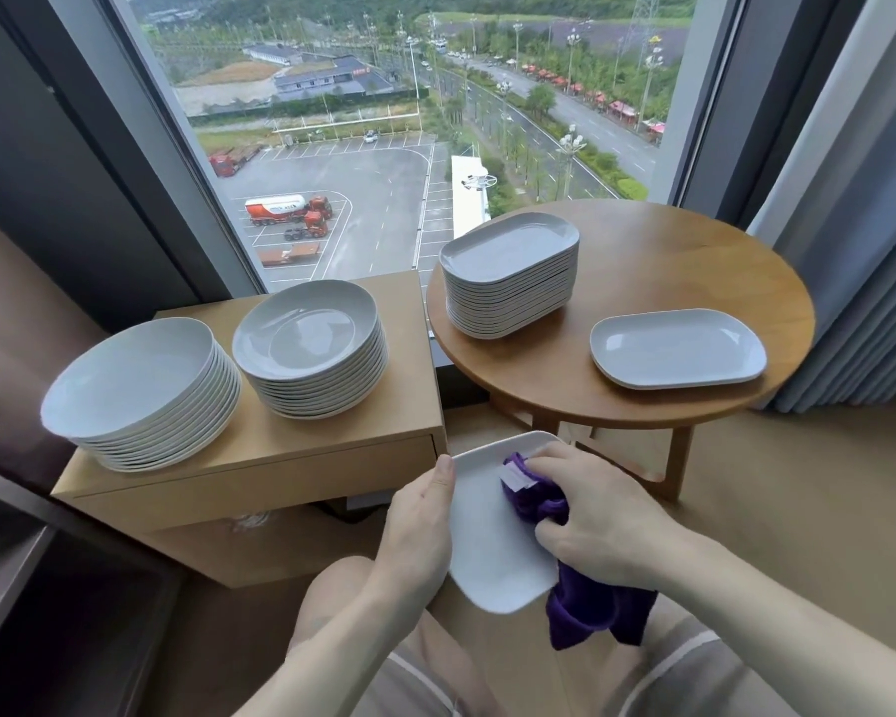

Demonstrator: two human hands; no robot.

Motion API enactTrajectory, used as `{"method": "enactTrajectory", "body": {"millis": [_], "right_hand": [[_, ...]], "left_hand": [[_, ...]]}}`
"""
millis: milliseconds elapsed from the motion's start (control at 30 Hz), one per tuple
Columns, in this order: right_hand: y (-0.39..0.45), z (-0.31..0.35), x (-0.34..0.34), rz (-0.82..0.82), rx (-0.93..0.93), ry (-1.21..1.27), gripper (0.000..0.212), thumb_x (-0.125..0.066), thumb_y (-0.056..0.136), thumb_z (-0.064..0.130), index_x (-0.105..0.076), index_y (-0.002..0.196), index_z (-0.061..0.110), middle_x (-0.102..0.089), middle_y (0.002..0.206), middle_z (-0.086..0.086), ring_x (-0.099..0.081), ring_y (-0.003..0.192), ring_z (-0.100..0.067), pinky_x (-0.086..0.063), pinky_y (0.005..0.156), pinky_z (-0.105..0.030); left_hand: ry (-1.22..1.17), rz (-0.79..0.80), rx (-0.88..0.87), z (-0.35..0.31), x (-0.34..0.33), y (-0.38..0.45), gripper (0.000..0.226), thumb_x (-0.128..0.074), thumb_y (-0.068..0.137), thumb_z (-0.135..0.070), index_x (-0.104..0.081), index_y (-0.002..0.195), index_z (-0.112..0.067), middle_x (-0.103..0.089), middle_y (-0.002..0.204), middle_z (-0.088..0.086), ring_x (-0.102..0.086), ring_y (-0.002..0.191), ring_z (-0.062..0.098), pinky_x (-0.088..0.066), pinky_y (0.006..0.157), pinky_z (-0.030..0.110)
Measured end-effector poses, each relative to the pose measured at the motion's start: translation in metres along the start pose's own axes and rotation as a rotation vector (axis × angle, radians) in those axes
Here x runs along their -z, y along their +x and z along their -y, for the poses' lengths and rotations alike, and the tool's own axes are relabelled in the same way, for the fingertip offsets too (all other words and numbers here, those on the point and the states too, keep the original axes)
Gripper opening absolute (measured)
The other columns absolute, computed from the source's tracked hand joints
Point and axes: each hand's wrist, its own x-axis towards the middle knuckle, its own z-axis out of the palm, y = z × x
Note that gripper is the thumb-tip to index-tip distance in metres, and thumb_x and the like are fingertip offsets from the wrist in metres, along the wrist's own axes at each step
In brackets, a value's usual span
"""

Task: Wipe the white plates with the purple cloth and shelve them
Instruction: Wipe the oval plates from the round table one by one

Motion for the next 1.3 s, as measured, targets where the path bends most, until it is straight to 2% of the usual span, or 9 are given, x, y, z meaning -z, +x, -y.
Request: {"method": "enactTrajectory", "body": {"millis": [67,233,433,700,900,967,1067,1200,1300], "right_hand": [[-0.004,0.011,-0.008,0.030,0.060,0.014,0.039,-0.059,0.077,0.028,-0.063,0.116,0.032,-0.052,0.114,0.023,-0.053,0.100,-0.007,-0.050,0.084,-0.026],[-0.012,0.027,-0.019,0.094,0.161,-0.003,0.046,-0.060,0.082,0.032,-0.061,0.128,0.034,-0.052,0.123,0.024,-0.051,0.109,-0.005,-0.050,0.092,-0.024],[0.000,0.000,-0.001,0.061,0.004,-0.129,0.033,-0.058,0.081,0.028,-0.064,0.114,0.027,-0.056,0.113,0.017,-0.056,0.100,-0.012,-0.054,0.086,-0.035],[0.009,-0.023,0.011,-0.040,-0.086,-0.194,0.034,-0.058,0.084,0.028,-0.063,0.117,0.027,-0.049,0.120,0.017,-0.051,0.110,-0.015,-0.052,0.086,-0.036],[-0.005,0.004,-0.001,-0.015,0.121,-0.110,0.056,-0.061,0.084,0.029,-0.053,0.139,0.032,-0.042,0.141,0.024,-0.045,0.123,-0.008,-0.048,0.099,-0.029],[-0.014,0.026,-0.011,0.004,0.255,-0.069,0.051,-0.057,0.083,0.033,-0.055,0.134,0.033,-0.045,0.139,0.023,-0.047,0.122,-0.009,-0.048,0.098,-0.029],[-0.023,0.048,-0.023,0.071,0.383,-0.119,0.042,-0.048,0.088,0.042,-0.057,0.127,0.029,-0.049,0.137,0.018,-0.047,0.111,-0.013,-0.048,0.095,-0.030],[-0.021,0.049,-0.017,0.141,0.422,-0.274,0.041,-0.034,0.083,0.042,-0.058,0.112,0.025,-0.055,0.125,0.010,-0.046,0.099,-0.019,-0.049,0.089,-0.034],[-0.014,0.038,-0.010,0.186,0.358,-0.298,0.026,-0.052,0.088,0.034,-0.058,0.111,0.026,-0.056,0.120,0.010,-0.047,0.100,-0.018,-0.049,0.090,-0.033]], "left_hand": [[-0.018,-0.041,0.018,0.002,0.000,0.004,0.058,-0.044,0.105,-0.050,-0.069,0.098,0.002,-0.077,0.091,0.014,-0.069,0.083,0.024,-0.052,0.074,0.035],[-0.045,-0.080,0.048,0.000,0.012,0.014,0.048,-0.039,0.110,-0.042,-0.072,0.105,-0.008,-0.080,0.096,0.010,-0.075,0.081,0.019,-0.058,0.069,0.029],[-0.063,-0.092,-0.006,-0.003,0.017,0.014,0.048,-0.039,0.110,-0.042,-0.076,0.109,-0.012,-0.081,0.097,0.005,-0.077,0.086,0.016,-0.057,0.065,0.019],[0.016,0.036,-0.048,0.000,-0.001,-0.003,0.048,-0.042,0.106,-0.044,-0.077,0.103,-0.011,-0.080,0.095,0.006,-0.076,0.083,0.016,-0.058,0.070,0.025],[0.037,0.013,-0.020,0.001,-0.004,-0.004,0.049,-0.042,0.108,-0.043,-0.077,0.094,-0.011,-0.079,0.093,0.010,-0.075,0.087,0.028,-0.056,0.079,0.037],[0.047,-0.025,-0.019,0.003,-0.003,-0.002,0.050,-0.043,0.108,-0.042,-0.078,0.089,-0.011,-0.079,0.089,0.008,-0.072,0.085,0.022,-0.055,0.081,0.038],[-0.001,-0.092,-0.016,0.004,0.001,0.002,0.055,-0.045,0.108,-0.037,-0.070,0.097,0.010,-0.075,0.083,0.010,-0.068,0.078,0.020,-0.054,0.073,0.030],[-0.047,-0.182,-0.004,-0.006,0.013,0.009,0.047,-0.043,0.110,-0.035,-0.074,0.093,-0.005,-0.076,0.077,0.003,-0.070,0.067,0.012,-0.053,0.056,0.020],[-0.056,-0.221,-0.020,-0.014,0.017,0.010,0.047,-0.044,0.109,-0.038,-0.072,0.088,-0.006,-0.075,0.075,0.002,-0.068,0.069,0.017,-0.051,0.060,0.027]]}}
